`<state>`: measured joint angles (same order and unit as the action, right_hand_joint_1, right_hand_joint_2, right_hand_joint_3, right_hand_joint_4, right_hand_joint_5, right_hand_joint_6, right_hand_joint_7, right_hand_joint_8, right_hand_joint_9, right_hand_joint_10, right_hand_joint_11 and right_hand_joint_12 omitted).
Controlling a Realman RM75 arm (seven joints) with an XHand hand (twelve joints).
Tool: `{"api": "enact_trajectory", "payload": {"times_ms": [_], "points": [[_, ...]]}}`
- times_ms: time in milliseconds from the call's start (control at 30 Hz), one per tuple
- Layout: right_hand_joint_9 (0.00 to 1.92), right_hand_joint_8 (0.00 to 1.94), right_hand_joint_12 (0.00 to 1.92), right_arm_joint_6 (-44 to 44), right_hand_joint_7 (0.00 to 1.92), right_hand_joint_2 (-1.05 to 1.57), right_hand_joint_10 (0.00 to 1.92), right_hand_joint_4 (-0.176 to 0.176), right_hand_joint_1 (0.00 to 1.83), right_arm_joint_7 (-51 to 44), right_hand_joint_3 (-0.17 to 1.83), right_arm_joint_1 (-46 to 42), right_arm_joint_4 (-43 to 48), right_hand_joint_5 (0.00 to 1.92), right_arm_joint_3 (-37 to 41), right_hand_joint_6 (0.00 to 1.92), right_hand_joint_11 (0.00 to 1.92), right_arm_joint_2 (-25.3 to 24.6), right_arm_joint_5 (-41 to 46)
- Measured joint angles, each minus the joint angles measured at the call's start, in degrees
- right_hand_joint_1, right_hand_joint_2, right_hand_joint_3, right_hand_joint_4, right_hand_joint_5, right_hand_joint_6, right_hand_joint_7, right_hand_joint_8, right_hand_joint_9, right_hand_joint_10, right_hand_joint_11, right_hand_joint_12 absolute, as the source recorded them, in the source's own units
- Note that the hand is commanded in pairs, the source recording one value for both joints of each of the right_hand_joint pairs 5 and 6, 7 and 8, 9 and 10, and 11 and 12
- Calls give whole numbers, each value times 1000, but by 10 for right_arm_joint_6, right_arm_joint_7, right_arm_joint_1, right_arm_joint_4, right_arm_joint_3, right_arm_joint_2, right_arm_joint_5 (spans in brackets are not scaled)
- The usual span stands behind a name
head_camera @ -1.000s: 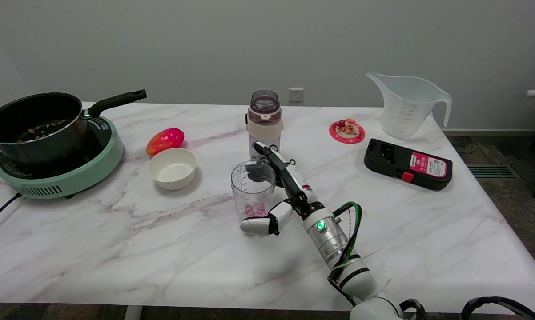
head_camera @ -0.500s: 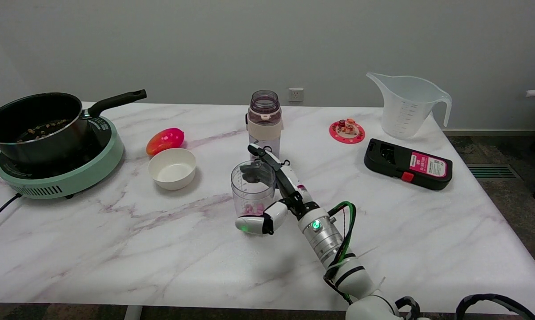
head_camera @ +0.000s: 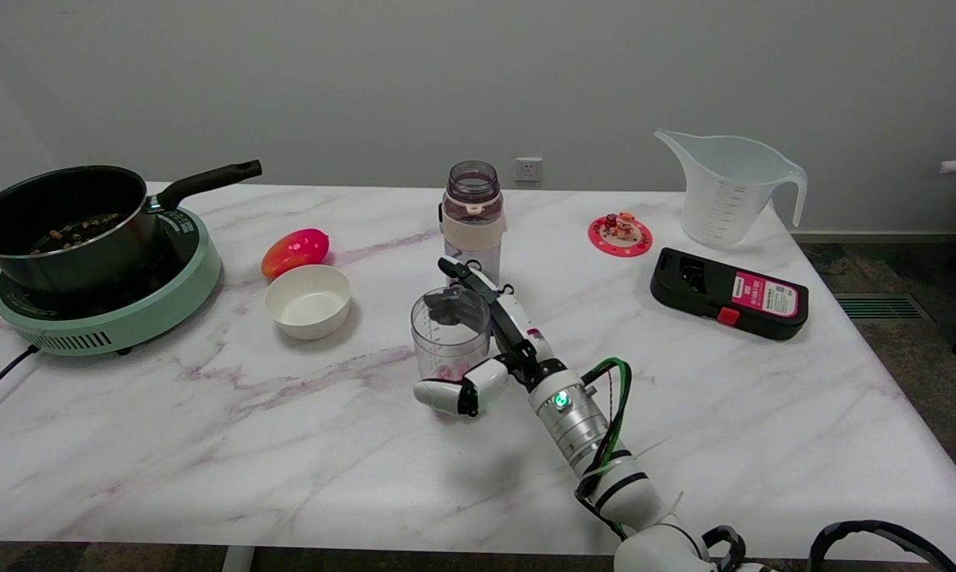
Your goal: Pick up the measuring cup.
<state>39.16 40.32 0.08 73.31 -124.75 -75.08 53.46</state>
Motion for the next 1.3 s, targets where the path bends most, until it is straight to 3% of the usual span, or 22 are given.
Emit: {"api": "enact_trajectory", "payload": {"times_ms": [167,300,467,733,933,1000,1067,1300], "points": [[612,565,556,0,565,-156,612,0,1252,6,1078,2,-4,272,-1,272,556,0,0],[661,595,636,-1,595,-14,661,0,1278,12,1031,4,-7,459,-1,459,636,0,0],[879,817,665,-1,817,280,879,0,1320,20,843,5,-10,580,-2,580,665,0,-1],[1050,1009,794,-1,1009,620,1050,0,1388,27,655,6,-13,796,-2,796,794,1,-1],[1313,1426,1095,-2,1426,832,1313,0,1379,29,768,7,-14,1366,-1,1366,1095,2,-1],[1509,1605,1249,-2,1605,1163,1509,0,1335,30,553,8,-14,1770,0,1770,1249,3,-1],[1617,1749,1310,-2,1749,1369,1617,0,1290,30,419,9,-14,1919,1,1919,1310,3,-1],[1670,1827,1309,-3,1827,1497,1670,0,1248,30,331,13,-9,1920,4,1920,1309,6,-1]]}}
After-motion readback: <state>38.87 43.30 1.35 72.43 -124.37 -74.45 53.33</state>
